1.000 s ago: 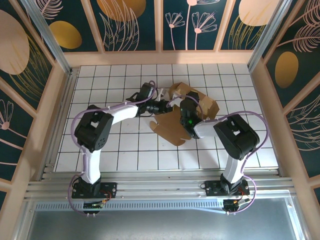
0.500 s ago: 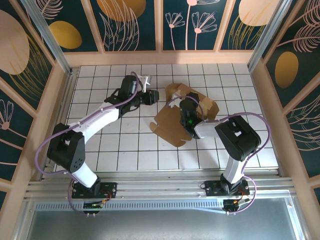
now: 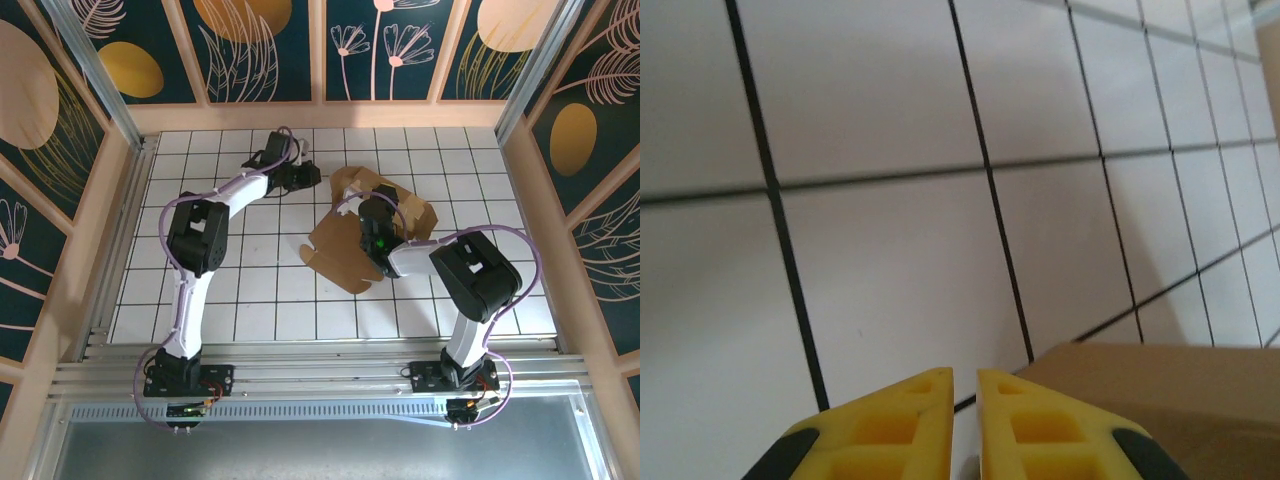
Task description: Fold the paper box
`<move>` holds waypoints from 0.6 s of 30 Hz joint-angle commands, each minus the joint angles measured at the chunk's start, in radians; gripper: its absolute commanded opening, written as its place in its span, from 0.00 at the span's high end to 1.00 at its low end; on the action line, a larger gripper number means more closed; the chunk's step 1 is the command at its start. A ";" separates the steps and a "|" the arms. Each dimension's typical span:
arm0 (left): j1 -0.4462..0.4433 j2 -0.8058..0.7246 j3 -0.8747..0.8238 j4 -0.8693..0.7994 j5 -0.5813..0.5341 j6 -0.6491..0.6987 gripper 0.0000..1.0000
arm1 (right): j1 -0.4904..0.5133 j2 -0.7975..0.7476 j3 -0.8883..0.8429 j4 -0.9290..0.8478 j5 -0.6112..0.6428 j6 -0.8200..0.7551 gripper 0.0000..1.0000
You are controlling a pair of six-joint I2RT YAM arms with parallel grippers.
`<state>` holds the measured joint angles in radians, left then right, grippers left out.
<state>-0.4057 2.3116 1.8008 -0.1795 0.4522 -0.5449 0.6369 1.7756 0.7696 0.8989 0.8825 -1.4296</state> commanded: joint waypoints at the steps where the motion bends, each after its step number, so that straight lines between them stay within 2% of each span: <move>1: -0.026 -0.042 -0.012 0.035 0.122 0.035 0.86 | 0.012 -0.010 -0.014 -0.065 -0.013 0.036 1.00; 11: -0.075 -0.058 -0.070 0.080 0.224 0.100 0.85 | 0.014 -0.008 -0.004 -0.083 -0.010 0.045 1.00; 18: -0.098 -0.104 -0.189 0.141 0.237 0.099 0.86 | 0.015 -0.011 -0.006 -0.095 -0.005 0.058 1.00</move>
<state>-0.4965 2.2601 1.6585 -0.0921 0.6472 -0.4629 0.6376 1.7752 0.7704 0.8898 0.8829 -1.4090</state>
